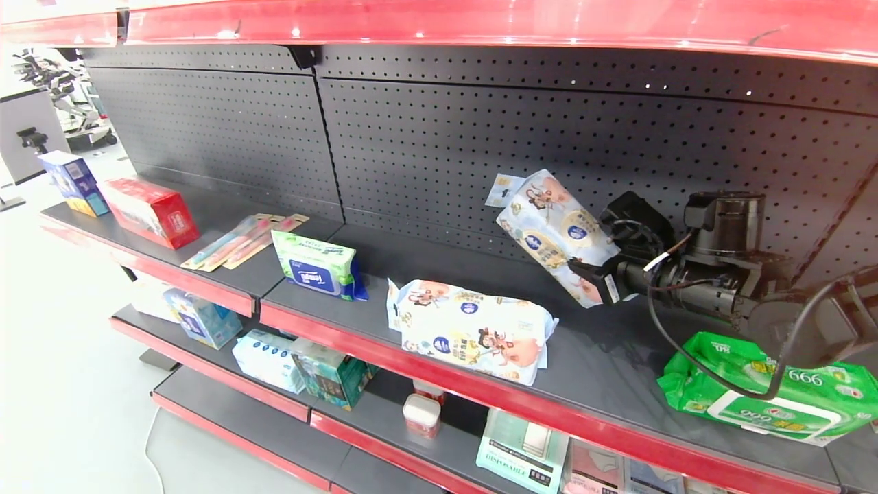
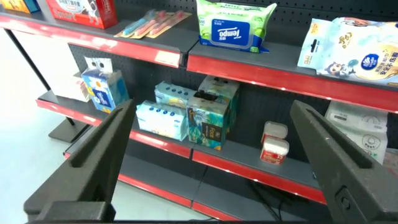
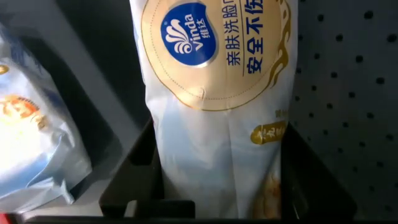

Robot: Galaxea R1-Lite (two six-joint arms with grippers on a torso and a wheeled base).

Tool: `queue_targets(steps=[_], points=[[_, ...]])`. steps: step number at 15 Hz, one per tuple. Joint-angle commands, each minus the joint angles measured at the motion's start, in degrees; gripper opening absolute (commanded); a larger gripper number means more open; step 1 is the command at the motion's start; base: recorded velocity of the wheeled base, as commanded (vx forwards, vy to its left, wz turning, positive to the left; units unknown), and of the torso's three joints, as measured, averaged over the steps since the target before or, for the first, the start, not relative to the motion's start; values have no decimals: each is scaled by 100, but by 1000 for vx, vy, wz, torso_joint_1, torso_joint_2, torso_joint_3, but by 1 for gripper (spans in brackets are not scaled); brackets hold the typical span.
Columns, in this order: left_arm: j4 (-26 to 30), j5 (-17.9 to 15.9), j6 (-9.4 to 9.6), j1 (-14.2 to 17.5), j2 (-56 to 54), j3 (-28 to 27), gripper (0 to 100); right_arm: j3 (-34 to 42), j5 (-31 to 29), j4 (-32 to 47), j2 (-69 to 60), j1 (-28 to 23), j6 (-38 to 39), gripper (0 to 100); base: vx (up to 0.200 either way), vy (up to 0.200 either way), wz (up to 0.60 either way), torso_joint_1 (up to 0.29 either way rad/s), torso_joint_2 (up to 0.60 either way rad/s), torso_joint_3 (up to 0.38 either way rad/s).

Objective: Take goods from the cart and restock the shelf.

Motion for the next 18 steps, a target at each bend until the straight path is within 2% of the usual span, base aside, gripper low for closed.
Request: queue_targets(steps=[1, 4, 9, 18], points=[[0, 1, -1, 2, 7, 0, 100, -135, 50, 8, 200, -39, -113, 0, 0, 0, 0, 0, 0, 0], [0, 1, -1, 2, 7, 0, 100, -188, 428, 8, 315, -57, -394, 0, 0, 0, 0, 0, 0, 0], [0, 1, -1, 2, 7, 0, 100, -346, 595, 26, 552, -83, -965, 0, 0, 0, 0, 0, 0, 0], [0, 1, -1, 2, 7, 0, 100, -320, 815, 52, 666, -153, -1018, 0, 0, 0, 0, 0, 0, 0]])
